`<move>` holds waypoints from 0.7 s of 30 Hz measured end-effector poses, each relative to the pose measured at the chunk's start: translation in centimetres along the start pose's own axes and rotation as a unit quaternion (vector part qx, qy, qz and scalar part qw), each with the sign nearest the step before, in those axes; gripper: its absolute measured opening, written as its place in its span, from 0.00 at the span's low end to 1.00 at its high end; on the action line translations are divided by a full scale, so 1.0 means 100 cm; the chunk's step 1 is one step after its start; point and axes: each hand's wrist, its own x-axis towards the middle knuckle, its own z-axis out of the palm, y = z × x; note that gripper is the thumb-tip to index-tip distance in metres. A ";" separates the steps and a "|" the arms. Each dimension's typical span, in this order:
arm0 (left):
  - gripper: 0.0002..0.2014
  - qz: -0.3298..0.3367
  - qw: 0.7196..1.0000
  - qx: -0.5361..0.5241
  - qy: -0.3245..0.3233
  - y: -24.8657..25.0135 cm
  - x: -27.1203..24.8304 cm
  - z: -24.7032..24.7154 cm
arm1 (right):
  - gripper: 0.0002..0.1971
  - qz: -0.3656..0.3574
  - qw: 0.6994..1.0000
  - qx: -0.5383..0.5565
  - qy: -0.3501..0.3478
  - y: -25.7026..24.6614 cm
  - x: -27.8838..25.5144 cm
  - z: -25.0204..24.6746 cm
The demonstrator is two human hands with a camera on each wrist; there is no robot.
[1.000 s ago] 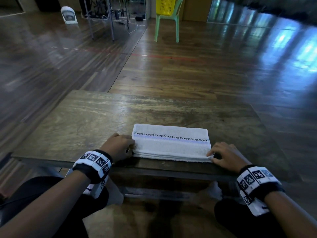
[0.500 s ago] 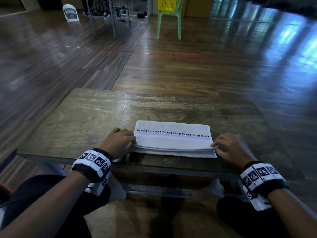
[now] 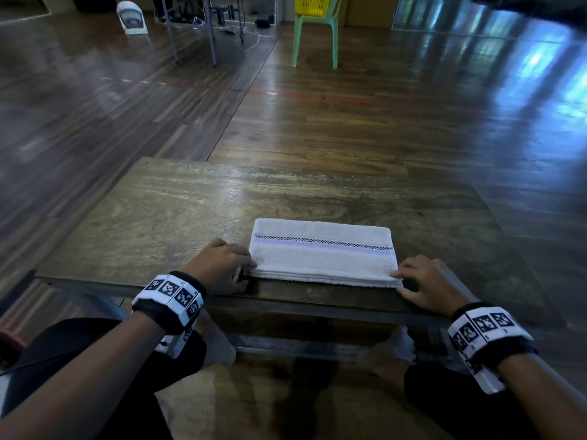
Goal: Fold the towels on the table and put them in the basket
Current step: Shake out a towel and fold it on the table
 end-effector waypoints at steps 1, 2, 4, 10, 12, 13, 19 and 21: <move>0.21 0.004 1.000 0.007 0.001 0.000 0.000 0.000 | 0.19 -0.001 1.000 -0.013 -0.007 0.000 0.000 0.000; 0.20 0.011 1.000 0.023 0.005 0.000 -0.001 0.000 | 0.19 -0.007 0.999 -0.032 -0.009 0.000 0.001 0.001; 0.17 0.028 0.997 0.058 0.032 0.001 0.000 0.001 | 0.20 -0.035 0.996 -0.080 0.006 0.000 0.002 0.002; 0.14 0.034 0.994 0.076 0.072 0.009 0.006 0.004 | 0.18 -0.082 0.988 -0.120 0.057 -0.006 0.007 0.004; 0.12 0.016 0.995 0.051 0.084 0.010 0.005 0.004 | 0.17 -0.076 0.989 -0.108 0.068 -0.007 0.008 0.004; 0.11 0.007 0.996 0.033 0.089 0.010 0.004 0.005 | 0.15 -0.068 0.990 -0.099 0.072 -0.008 0.008 0.004; 0.16 0.005 0.995 0.049 0.082 0.013 0.003 0.007 | 0.16 -0.041 0.992 -0.103 0.052 -0.012 0.008 0.003; 0.15 0.006 0.994 0.054 0.094 0.013 0.004 0.007 | 0.16 -0.035 0.994 -0.090 0.052 -0.013 0.009 0.000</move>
